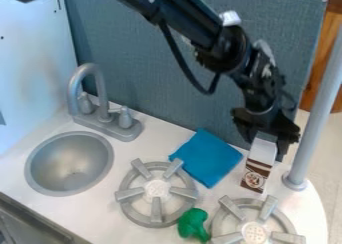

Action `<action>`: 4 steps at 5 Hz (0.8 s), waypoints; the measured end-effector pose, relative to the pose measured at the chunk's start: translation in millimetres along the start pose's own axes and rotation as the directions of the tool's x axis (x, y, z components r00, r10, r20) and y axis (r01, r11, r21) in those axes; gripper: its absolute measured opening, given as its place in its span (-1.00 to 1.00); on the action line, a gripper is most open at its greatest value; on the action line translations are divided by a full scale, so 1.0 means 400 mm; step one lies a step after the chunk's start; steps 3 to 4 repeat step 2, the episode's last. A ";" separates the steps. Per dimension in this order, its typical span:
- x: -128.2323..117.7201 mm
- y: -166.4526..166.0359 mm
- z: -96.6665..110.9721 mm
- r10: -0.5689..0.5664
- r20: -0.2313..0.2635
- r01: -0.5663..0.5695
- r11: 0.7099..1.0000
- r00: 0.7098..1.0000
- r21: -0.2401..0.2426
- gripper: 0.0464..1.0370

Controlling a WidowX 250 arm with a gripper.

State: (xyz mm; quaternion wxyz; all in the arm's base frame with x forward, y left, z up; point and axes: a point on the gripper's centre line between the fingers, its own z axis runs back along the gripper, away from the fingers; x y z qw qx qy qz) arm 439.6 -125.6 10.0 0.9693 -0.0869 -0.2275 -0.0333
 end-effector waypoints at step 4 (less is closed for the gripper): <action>0.014 0.135 0.250 0.197 -0.061 -0.195 0.980 0.979 0.026 0.93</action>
